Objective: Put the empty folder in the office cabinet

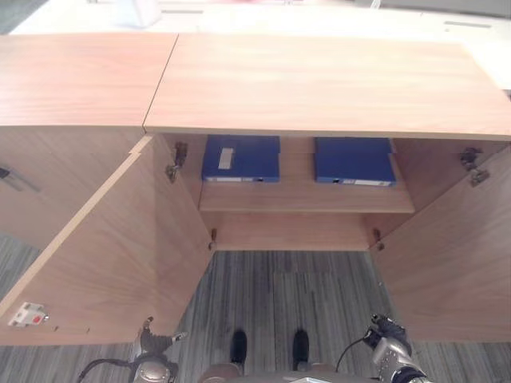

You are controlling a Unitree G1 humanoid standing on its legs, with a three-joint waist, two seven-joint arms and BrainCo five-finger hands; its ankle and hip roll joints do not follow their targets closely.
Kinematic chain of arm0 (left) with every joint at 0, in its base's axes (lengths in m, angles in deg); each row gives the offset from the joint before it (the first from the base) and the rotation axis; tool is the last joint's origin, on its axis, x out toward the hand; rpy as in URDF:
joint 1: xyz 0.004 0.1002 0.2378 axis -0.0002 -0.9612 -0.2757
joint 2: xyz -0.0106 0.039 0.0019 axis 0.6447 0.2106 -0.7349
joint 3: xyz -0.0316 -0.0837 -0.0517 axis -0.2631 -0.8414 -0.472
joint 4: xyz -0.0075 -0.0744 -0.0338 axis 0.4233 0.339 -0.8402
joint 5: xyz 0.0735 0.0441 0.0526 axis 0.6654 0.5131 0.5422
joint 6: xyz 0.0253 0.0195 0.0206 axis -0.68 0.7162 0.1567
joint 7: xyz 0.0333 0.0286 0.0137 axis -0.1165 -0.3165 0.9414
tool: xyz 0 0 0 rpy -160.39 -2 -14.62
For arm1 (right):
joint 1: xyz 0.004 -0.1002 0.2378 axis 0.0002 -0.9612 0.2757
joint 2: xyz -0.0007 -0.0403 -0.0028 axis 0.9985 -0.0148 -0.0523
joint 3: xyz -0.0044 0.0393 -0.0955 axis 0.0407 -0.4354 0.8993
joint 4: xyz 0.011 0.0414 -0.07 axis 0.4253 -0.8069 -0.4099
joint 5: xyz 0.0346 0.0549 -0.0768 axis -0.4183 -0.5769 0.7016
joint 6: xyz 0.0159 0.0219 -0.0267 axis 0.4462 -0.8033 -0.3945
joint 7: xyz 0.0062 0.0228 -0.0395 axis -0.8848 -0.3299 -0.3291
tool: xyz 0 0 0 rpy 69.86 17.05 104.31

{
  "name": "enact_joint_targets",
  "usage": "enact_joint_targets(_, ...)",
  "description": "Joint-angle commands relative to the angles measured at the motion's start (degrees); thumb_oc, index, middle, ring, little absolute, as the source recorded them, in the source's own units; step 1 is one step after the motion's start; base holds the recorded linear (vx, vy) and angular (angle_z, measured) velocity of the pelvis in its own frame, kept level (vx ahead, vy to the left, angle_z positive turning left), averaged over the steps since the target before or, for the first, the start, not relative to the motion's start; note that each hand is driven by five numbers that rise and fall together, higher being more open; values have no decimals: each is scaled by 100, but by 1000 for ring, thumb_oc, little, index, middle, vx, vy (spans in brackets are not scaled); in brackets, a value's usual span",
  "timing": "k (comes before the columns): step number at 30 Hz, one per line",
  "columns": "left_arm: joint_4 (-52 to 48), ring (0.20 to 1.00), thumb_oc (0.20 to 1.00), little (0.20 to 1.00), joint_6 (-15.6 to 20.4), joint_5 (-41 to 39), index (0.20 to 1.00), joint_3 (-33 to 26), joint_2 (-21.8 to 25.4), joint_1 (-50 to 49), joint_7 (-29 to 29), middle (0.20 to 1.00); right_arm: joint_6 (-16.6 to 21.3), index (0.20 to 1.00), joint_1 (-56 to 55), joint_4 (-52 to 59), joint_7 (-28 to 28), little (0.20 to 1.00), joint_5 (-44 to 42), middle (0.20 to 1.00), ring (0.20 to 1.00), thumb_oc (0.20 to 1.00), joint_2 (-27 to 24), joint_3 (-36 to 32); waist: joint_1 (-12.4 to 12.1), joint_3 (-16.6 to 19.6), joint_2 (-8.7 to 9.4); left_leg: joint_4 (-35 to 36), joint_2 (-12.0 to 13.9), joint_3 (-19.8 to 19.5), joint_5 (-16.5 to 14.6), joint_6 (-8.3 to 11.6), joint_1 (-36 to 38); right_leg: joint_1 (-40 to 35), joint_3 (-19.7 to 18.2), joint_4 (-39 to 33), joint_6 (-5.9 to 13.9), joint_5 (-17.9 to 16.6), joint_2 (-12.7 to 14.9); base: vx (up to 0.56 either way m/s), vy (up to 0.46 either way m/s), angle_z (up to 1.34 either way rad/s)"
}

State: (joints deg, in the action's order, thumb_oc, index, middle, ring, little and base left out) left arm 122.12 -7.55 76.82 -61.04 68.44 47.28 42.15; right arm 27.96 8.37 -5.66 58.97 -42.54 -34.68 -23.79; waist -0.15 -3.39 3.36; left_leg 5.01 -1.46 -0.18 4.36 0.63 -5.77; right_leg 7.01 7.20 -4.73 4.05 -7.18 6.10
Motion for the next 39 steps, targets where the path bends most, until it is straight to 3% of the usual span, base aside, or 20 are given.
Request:
enact_joint_targets(1,527,1000,1000,1000,-121,254,1000,-183,15,252,-96,1000,29,200,130,-76,-48,200,242,200,200,200,-24,-231,-35,-146,-109,-1,437,278,-522,270,400,-156,-130,55,709,167,401,43,23,-6)
enact_joint_targets(10,956,1000,1000,1000,-251,481,1000,-357,-69,129,50,1000,-166,200,-125,-363,-107,200,578,200,200,200,93,-277,34,115,-130,-1,437,364,-685,231,869,-536,-262,49,667,274,361,57,7,-9)
enact_joint_targets(11,963,1000,1000,1000,-255,517,1000,-342,-74,110,70,1000,-170,269,-140,-380,-103,269,583,269,269,269,93,-286,42,126,-138,-1,436,375,-697,226,904,-561,-273,49,666,282,358,63,16,-6)
enact_joint_targets(12,988,1000,1000,1000,-265,587,1000,-326,-78,71,92,1000,-179,1000,-167,-396,-104,1000,618,1000,1000,1000,79,-305,58,159,-147,-1,439,395,-722,221,964,-605,-288,47,665,285,356,56,13,-6)
enact_joint_targets(19,961,1000,1000,1000,-274,613,1000,-325,-81,60,100,1000,-119,1000,-178,-394,2,1000,536,1000,1000,1000,-44,-474,93,217,-134,-1,443,426,-751,208,1029,-655,-311,41,669,282,362,14,2,-3)
enact_joint_targets(24,862,1000,1000,1000,-267,600,1000,-359,-35,26,70,1000,-45,1000,-141,-233,183,1000,512,1000,1000,1000,-455,-815,102,240,-110,-1,435,418,-769,200,1040,-670,-310,34,689,287,379,0,0,0)
enact_joint_targets(25,761,1000,1000,1000,-244,661,1000,-355,45,0,49,1000,-31,1000,-73,-340,539,1000,740,1000,1000,1000,-1270,-1421,111,242,-84,-1,415,398,-784,191,1025,-674,-291,31,722,278,412,0,0,0)
enact_joint_targets(26,760,1000,1000,1000,-245,661,1000,-349,38,3,49,1000,-32,1000,-70,-344,537,1000,742,1000,1000,1000,-1279,-1429,106,239,-91,-1,416,397,-785,191,1027,-675,-289,32,722,279,411,0,0,0)
enact_joint_targets(31,772,1000,1000,1000,-247,743,1000,-352,154,18,-32,1000,9,1000,-97,-681,1475,1000,1063,1000,1000,1000,-2762,-2706,110,202,-78,-1,365,350,-809,173,978,-655,-258,22,780,264,454,1,2,1)
enact_joint_targets(33,791,1000,1000,1000,-253,751,1000,-342,143,7,-63,1000,-2,1000,-143,-712,1672,1000,1164,1000,1000,1000,-2944,-2895,100,201,-83,-1,356,332,-817,166,972,-659,-249,22,787,264,465,0,0,0)
enact_joint_targets(34,858,1000,1000,1000,-281,769,1000,-364,88,-29,-176,1000,110,1000,-259,-498,2177,1000,1216,1000,1000,1000,-3229,-3399,115,206,-98,-1,328,294,-836,150,966,-670,-236,27,797,277,497,0,0,0)
enact_joint_targets(39,949,1000,1000,1000,-315,731,1000,-427,19,-47,-293,1000,208,1000,-357,-241,2468,1000,1151,1000,1000,1000,-3198,-3693,118,241,-91,-1,294,262,-800,130,950,-663,-231,46,787,258,534,-4,9,2)
